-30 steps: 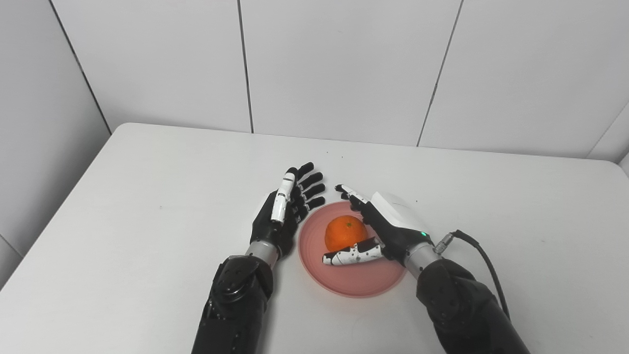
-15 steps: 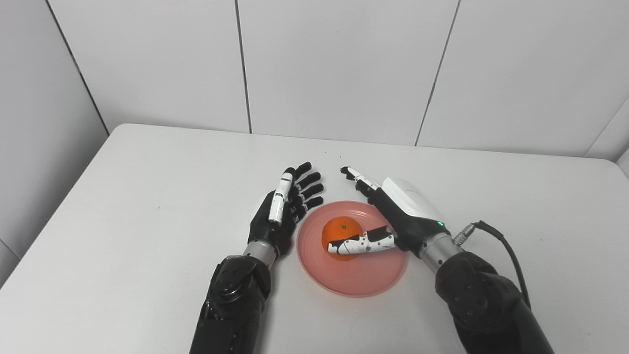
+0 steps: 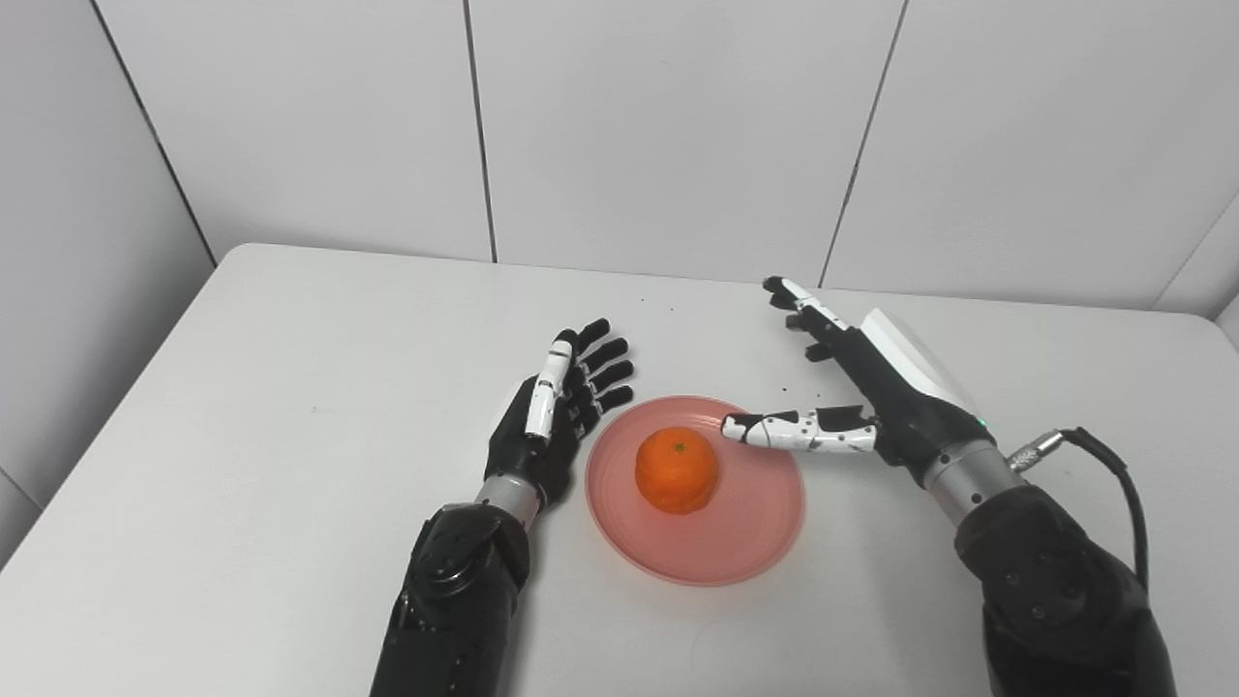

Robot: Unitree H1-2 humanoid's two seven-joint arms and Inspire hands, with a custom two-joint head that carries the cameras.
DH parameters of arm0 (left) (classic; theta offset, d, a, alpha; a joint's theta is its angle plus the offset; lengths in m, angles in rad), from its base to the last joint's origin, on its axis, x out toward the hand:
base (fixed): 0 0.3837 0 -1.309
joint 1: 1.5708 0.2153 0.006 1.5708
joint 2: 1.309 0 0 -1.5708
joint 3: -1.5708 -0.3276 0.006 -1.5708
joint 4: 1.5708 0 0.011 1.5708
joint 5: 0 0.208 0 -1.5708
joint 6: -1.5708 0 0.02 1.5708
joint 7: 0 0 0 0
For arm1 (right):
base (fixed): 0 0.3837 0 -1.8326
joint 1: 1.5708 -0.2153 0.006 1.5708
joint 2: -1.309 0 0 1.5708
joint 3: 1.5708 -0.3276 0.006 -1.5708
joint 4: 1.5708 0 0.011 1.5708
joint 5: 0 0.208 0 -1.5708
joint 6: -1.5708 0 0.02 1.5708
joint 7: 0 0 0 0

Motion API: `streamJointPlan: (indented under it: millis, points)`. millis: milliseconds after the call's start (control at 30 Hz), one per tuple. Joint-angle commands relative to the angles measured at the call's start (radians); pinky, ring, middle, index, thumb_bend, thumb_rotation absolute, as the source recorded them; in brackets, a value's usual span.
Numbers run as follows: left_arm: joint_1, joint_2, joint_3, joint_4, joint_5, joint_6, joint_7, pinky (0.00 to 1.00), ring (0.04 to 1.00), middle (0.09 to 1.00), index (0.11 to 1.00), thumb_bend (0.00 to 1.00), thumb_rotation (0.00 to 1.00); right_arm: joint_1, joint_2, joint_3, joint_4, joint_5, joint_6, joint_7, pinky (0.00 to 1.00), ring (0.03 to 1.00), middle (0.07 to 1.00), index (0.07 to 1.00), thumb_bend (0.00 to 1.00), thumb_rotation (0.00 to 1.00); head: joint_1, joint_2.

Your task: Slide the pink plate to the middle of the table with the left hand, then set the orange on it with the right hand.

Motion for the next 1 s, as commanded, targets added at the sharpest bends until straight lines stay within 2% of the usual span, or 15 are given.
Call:
streamJointPlan:
  millis: [0, 100, 200, 233, 300, 433, 533, 667, 800, 900, 967]
  points:
    - [0.006, 0.006, 0.002, 0.008, -0.003, 0.009, -0.002, 0.82, 0.841, 0.85, 0.852, 0.39, 1.0, 0.005, 0.021, -0.031, -0.005, 0.035, -0.019, -0.096, 0.8, 0.869, 0.896, 0.926, 0.99, 0.59, 0.003, -0.004]
    - [0.008, 0.01, -0.001, 0.006, -0.002, 0.006, -0.006, 0.83, 0.844, 0.853, 0.854, 0.39, 1.0, 0.046, 0.036, -0.05, 0.023, 0.074, -0.044, -0.178, 0.78, 0.854, 0.887, 0.918, 0.92, 0.82, 0.005, -0.006]
    - [0.01, 0.022, -0.011, 0.002, 0.008, -0.005, -0.015, 0.84, 0.86, 0.869, 0.872, 0.38, 1.0, 0.086, 0.049, -0.056, 0.041, 0.107, -0.041, -0.237, 0.79, 0.874, 0.907, 0.928, 0.85, 0.97, -0.002, -0.006]
    - [0.013, 0.029, -0.017, -0.009, 0.01, -0.01, -0.023, 0.84, 0.863, 0.872, 0.875, 0.38, 1.0, 0.102, 0.062, -0.07, 0.059, 0.15, -0.055, -0.26, 0.79, 0.877, 0.909, 0.931, 0.84, 0.99, -0.003, -0.008]
    - [0.018, 0.038, -0.028, -0.03, 0.015, -0.017, -0.033, 0.9, 0.907, 0.917, 0.919, 0.39, 1.0, 0.123, 0.079, -0.095, 0.092, 0.229, -0.088, -0.301, 0.82, 0.88, 0.919, 0.945, 0.7, 1.0, -0.003, -0.01]
    - [0.027, 0.053, -0.043, -0.061, 0.036, -0.041, -0.034, 0.97, 0.969, 0.972, 0.972, 0.41, 1.0, 0.146, 0.099, -0.116, 0.138, 0.326, -0.128, -0.361, 0.84, 0.897, 0.939, 0.953, 0.58, 1.0, -0.001, -0.02]
    - [0.035, 0.052, -0.042, -0.082, 0.053, -0.058, -0.021, 1.0, 0.997, 0.995, 0.995, 0.42, 1.0, 0.154, 0.104, -0.125, 0.159, 0.386, -0.128, -0.39, 0.9, 0.936, 0.969, 0.977, 0.57, 1.0, 0.002, -0.022]
    - [0.043, 0.053, -0.041, -0.118, 0.087, -0.074, 0.002, 1.0, 1.0, 1.0, 1.0, 0.37, 1.0, 0.161, 0.104, -0.117, 0.18, 0.426, -0.135, -0.422, 0.97, 0.971, 0.989, 0.995, 0.58, 1.0, 0.007, -0.025]
    - [0.06, 0.075, -0.042, -0.155, 0.105, -0.096, -0.005, 1.0, 1.0, 1.0, 1.0, 0.36, 1.0, 0.167, 0.129, -0.111, 0.201, 0.477, -0.134, -0.448, 0.99, 0.97, 0.999, 1.0, 0.54, 1.0, 0.002, -0.027]
    - [0.073, 0.078, -0.044, -0.172, 0.11, -0.089, -0.001, 1.0, 1.0, 1.0, 1.0, 0.35, 1.0, 0.166, 0.139, -0.104, 0.205, 0.49, -0.124, -0.47, 0.98, 0.958, 0.998, 1.0, 0.5, 1.0, 0.006, -0.03]
    - [0.086, 0.075, -0.042, -0.184, 0.108, -0.081, 0.004, 1.0, 1.0, 1.0, 1.0, 0.35, 1.0, 0.165, 0.143, -0.102, 0.218, 0.498, -0.14, -0.484, 0.97, 0.951, 0.994, 1.0, 0.48, 1.0, 0.008, -0.032]
